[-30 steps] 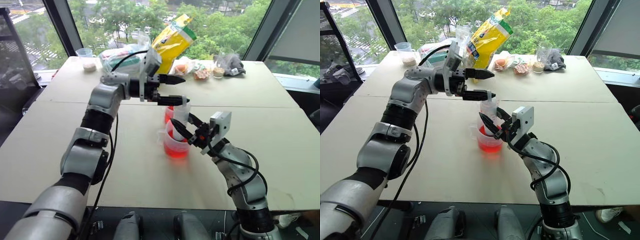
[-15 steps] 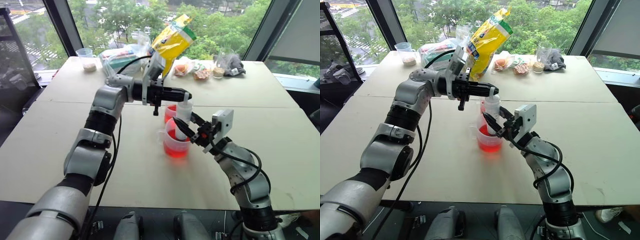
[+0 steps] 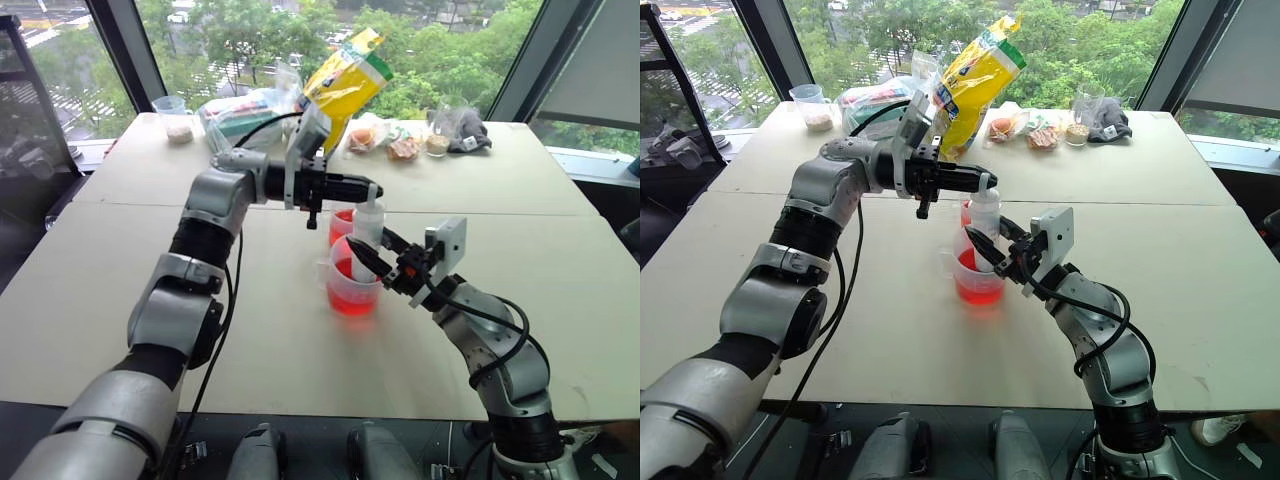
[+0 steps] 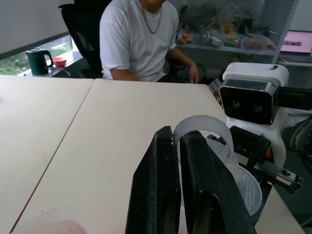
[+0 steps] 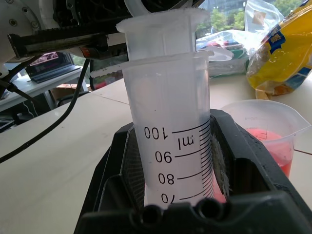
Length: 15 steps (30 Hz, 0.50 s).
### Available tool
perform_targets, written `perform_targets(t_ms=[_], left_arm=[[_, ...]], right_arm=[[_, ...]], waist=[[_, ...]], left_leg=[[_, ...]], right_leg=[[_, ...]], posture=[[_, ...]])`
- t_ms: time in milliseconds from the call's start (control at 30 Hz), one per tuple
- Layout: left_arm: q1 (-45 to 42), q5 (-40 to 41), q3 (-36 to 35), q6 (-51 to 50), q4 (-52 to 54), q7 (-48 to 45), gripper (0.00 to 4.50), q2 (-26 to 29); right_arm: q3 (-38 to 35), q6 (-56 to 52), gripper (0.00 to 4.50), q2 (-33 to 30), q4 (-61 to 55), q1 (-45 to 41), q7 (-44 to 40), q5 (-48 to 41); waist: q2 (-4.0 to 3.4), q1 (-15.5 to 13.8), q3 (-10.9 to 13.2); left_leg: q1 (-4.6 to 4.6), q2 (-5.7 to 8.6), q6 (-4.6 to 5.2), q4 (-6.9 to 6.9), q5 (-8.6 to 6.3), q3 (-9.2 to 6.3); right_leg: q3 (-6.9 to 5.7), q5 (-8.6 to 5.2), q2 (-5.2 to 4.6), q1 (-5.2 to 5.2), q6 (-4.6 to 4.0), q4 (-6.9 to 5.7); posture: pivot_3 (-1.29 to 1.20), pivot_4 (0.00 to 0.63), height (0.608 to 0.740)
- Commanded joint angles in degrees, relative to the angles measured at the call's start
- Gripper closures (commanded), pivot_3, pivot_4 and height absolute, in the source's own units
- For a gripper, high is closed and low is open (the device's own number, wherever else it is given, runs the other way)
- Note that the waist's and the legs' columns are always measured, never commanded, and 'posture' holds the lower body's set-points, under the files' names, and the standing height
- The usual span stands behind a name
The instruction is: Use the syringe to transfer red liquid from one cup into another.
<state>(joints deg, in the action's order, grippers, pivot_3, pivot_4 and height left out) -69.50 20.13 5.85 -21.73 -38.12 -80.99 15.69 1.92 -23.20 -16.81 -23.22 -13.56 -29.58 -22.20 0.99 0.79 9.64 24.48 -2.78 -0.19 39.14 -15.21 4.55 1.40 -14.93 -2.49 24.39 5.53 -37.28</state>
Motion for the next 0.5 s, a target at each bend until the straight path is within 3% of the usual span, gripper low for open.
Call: perform_targets(t_ms=[33,500], left_arm=[[-4.6,1.6,-4.6,2.4,0.5,2.8,4.48,1.0],[-5.0,1.7,-4.6,3.0,0.0,3.2,4.48,1.1]], right_arm=[[3.8,-1.6,2.97,-0.6,-0.4,1.7,-2.1,-0.3],[3.9,-2.2,2.97,-0.6,-0.3,2.0,-2.3,-0.4]], waist=[[0.00,0.0,0.0],[0.00,0.0,0.0]], left_leg=[[0.00,0.00,0.00,0.00,0.00,0.00],[0.02,0.00,0.00,-0.01,0.00,0.00]], right_leg=[[0.00,0.00,0.00,0.00,0.00,0.00],[0.00,0.00,0.00,0.02,0.00,0.00]], posture=[[0.00,0.150,0.740],[0.00,0.150,0.740]])
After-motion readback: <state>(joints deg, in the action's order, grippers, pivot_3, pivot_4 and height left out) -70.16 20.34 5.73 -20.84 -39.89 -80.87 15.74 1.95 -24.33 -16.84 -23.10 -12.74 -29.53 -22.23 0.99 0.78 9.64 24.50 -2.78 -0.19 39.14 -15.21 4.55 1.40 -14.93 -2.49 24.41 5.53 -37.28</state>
